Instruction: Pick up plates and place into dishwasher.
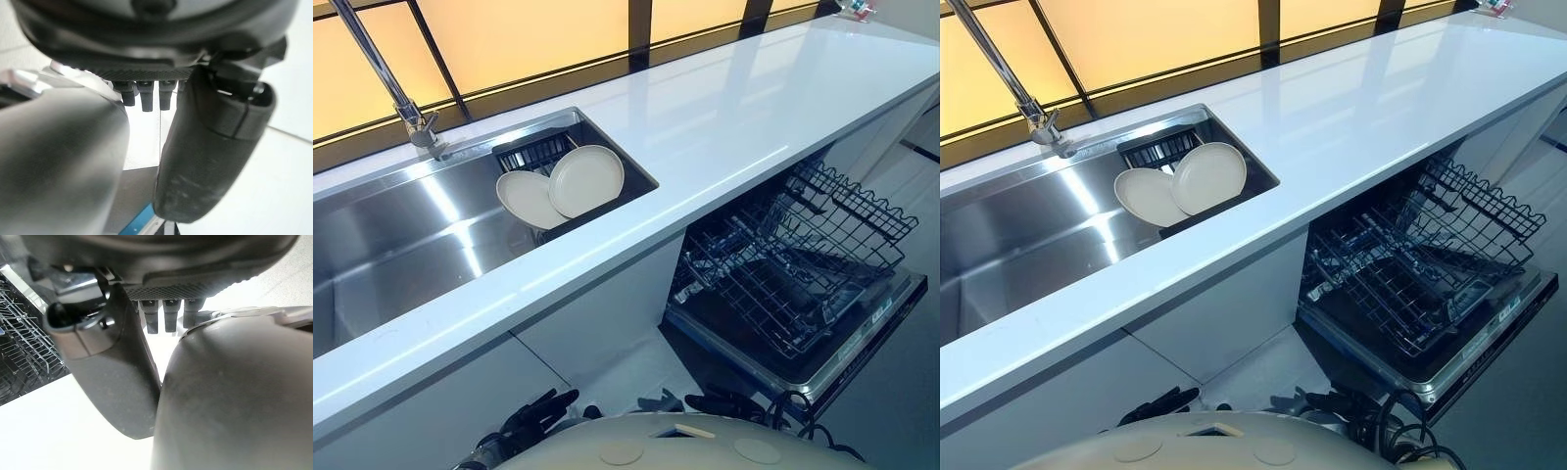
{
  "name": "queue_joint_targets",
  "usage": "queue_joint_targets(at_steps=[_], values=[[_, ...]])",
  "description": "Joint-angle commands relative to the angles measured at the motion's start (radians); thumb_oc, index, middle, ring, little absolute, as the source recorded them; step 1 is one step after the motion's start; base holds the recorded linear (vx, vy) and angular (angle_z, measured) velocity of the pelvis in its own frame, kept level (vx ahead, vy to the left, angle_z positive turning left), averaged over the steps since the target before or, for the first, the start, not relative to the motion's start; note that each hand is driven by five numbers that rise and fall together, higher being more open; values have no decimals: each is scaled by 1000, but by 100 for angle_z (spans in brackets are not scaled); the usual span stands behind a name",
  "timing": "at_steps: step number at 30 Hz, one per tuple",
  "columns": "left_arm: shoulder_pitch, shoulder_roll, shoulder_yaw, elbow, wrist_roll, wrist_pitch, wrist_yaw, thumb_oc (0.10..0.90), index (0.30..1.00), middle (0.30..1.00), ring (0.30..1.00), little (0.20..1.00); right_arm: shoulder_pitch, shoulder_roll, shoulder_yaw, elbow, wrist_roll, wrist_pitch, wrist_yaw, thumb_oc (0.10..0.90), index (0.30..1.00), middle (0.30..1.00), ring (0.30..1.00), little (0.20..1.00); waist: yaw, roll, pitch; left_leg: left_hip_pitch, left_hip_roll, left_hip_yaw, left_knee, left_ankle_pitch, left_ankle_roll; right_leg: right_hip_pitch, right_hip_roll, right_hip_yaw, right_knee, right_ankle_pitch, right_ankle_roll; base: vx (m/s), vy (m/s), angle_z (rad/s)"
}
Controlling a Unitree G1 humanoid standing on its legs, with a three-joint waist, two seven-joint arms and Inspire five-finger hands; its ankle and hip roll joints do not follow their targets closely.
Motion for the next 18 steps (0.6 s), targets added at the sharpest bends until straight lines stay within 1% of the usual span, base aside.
queue_joint_targets(at_steps=[1, 4, 9, 11, 12, 13, 15, 16, 17, 18], values=[[-73, -50, 28, 50, -11, 1, -63, 800, 900, 900, 900, 900, -61, 5, -14, 54, -14, -21, 12, 800, 900, 900, 900, 900, 0, 29, 39, 27, -60, 48, 11, -105, 32, -38, 67, -2, 126, -123, 9, 0, 0, 0], [-76, -47, 24, 51, -1, -9, -70, 800, 900, 900, 900, 900, -59, 4, -12, 49, -15, -16, 12, 800, 900, 900, 900, 900, -3, 29, 39, 29, -60, 51, 11, -105, 33, -38, 67, 0, 124, -122, 9, 0, 0, 0], [-80, -45, 21, 45, -5, -6, -72, 800, 900, 900, 900, 900, -57, -1, -12, 47, -19, -14, 20, 800, 900, 900, 900, 900, -6, 28, 42, 30, -59, 52, 10, -105, 32, -37, 68, 1, 124, -122, 9, 0, 0, 0], [-83, -46, 14, 43, -8, -29, -66, 800, 900, 900, 900, 900, -58, 0, -9, 45, -16, -12, 19, 800, 900, 900, 900, 900, -5, 27, 42, 29, -59, 52, 11, -105, 32, -38, 67, 1, 125, -122, 9, 0, 0, 0], [-85, -46, 13, 42, -13, -52, -55, 800, 900, 900, 900, 900, -59, 0, -8, 44, -14, -10, 19, 800, 900, 900, 900, 900, -6, 27, 42, 29, -59, 52, 10, -105, 32, -38, 67, 0, 125, -122, 9, 0, 0, 0], [-85, -46, 14, 38, -8, -100, -23, 800, 900, 900, 900, 900, -60, 0, -8, 44, -12, -9, 18, 800, 900, 900, 900, 900, -5, 28, 42, 29, -59, 51, 10, -105, 33, -38, 67, -1, 124, -122, 9, 0, 0, 0], [-91, -38, 9, 23, 110, -274, 119, 800, 900, 900, 900, 900, -60, 1, -2, 43, -6, -9, 17, 800, 900, 900, 900, 900, -4, 27, 42, 30, -59, 50, 9, -104, 33, -38, 68, 0, 125, -123, 8, 0, 0, 0], [-98, -31, 1, 9, 174, -328, 200, 800, 900, 900, 900, 900, -61, 0, 3, 38, 0, -3, 14, 800, 900, 900, 900, 900, -3, 27, 43, 30, -60, 48, 9, -103, 33, -38, 69, 1, 125, -122, 8, 0, 0, 0], [-103, -25, -7, -3, 225, -366, 263, 800, 900, 900, 900, 900, -62, -2, 7, 34, 4, 2, 13, 800, 900, 900, 900, 900, -3, 27, 43, 30, -60, 47, 10, -102, 33, -37, 69, 1, 125, -122, 8, 0, 0, 0], [-104, -22, -13, -9, 250, -384, 293, 800, 900, 900, 900, 900, -61, -3, 9, 33, 5, 3, 12, 800, 900, 900, 900, 900, -2, 27, 44, 30, -60, 47, 10, -102, 33, -37, 69, 1, 125, -123, 8, 0, 0, 0]])
